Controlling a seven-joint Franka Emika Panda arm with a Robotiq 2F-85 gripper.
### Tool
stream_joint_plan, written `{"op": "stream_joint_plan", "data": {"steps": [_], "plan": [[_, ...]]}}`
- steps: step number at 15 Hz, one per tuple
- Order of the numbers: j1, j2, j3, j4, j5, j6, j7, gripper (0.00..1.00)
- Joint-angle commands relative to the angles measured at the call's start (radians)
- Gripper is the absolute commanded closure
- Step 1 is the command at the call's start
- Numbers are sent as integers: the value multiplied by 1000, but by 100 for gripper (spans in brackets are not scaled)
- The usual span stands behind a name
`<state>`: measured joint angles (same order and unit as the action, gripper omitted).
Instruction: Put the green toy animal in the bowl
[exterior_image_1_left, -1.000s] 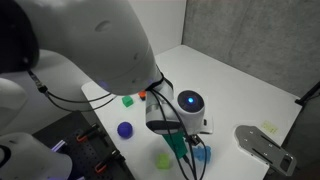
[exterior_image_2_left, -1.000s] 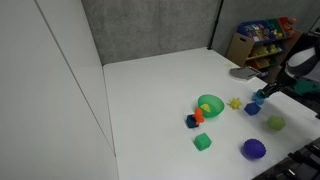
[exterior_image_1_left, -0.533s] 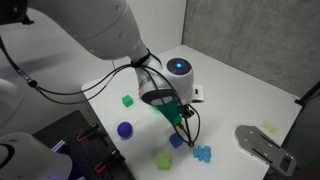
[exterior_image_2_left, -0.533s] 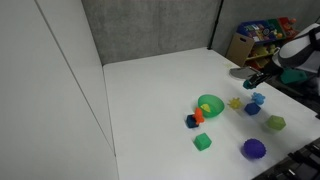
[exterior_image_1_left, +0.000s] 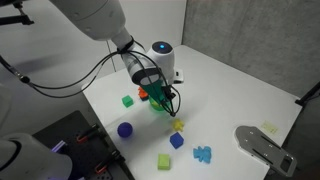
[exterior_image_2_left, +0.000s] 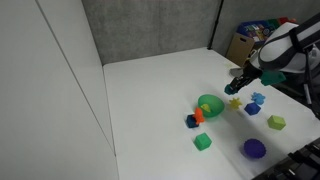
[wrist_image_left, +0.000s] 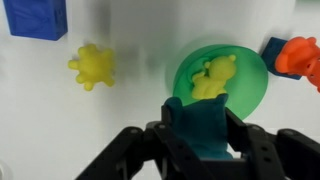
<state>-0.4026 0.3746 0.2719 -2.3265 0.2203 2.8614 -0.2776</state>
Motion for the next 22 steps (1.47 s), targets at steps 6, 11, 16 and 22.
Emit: {"op": "stream_joint_plan", "data": {"steps": [6, 11, 16, 22], "plan": [[135, 173, -28, 132, 35, 3, 27, 73], [124, 209, -17, 178, 32, -3, 21, 1], [76, 138, 15, 158, 67, -32, 10, 0], [-4, -9, 44, 119, 191, -121, -45, 0]]}}
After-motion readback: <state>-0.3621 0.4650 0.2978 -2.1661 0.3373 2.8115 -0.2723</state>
